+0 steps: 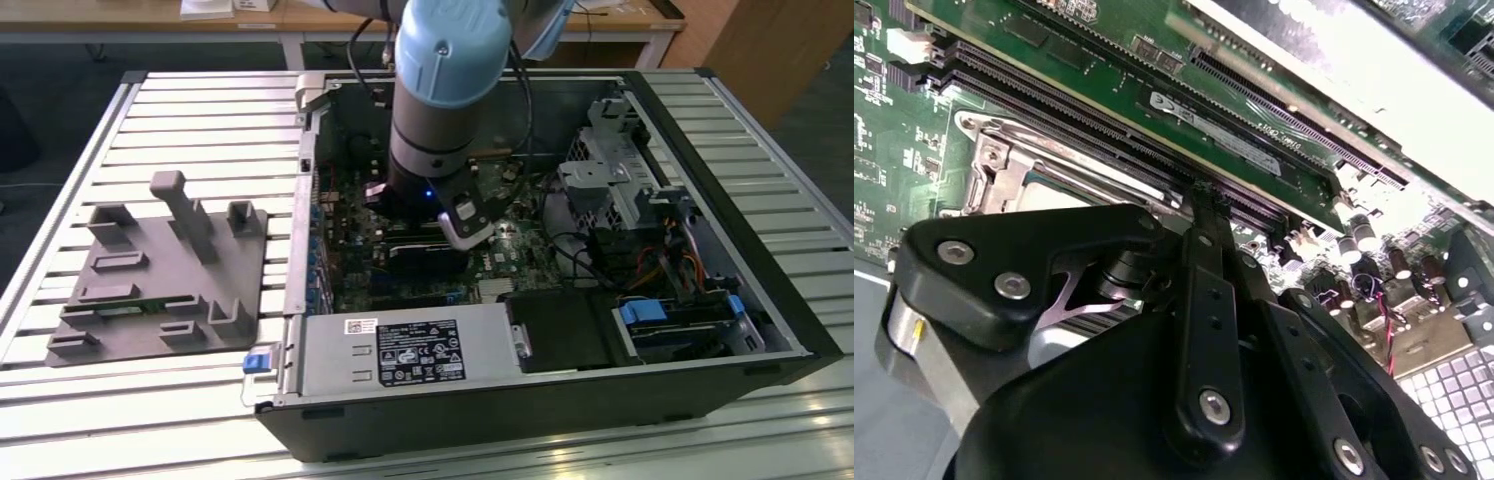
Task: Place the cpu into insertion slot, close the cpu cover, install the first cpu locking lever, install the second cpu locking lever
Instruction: 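Install the second cpu locking lever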
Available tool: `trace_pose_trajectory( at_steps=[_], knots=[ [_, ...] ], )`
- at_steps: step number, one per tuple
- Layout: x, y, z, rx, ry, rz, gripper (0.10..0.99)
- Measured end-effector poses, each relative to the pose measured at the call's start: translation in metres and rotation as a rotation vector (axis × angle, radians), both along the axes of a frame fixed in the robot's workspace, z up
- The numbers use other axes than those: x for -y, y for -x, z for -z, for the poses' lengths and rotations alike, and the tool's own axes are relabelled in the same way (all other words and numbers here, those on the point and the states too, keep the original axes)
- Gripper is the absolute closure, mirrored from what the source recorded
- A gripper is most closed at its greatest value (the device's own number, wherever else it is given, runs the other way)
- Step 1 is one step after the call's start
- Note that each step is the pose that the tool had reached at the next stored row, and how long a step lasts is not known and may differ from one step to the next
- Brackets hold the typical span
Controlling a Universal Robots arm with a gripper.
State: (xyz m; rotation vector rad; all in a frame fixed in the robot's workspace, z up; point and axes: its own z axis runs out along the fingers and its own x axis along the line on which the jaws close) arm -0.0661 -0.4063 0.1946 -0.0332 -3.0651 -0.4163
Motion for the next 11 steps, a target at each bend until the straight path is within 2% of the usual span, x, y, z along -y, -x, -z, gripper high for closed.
trace_pose_trajectory(
  at_steps=[4,11],
  knots=[
    [0.0001,0.0002,0.0018,0.0002,-0.011,0.001,0.98],
    [0.0,0.0003,0.005,0.0015,-0.04,0.002,0.98]
  ],
)
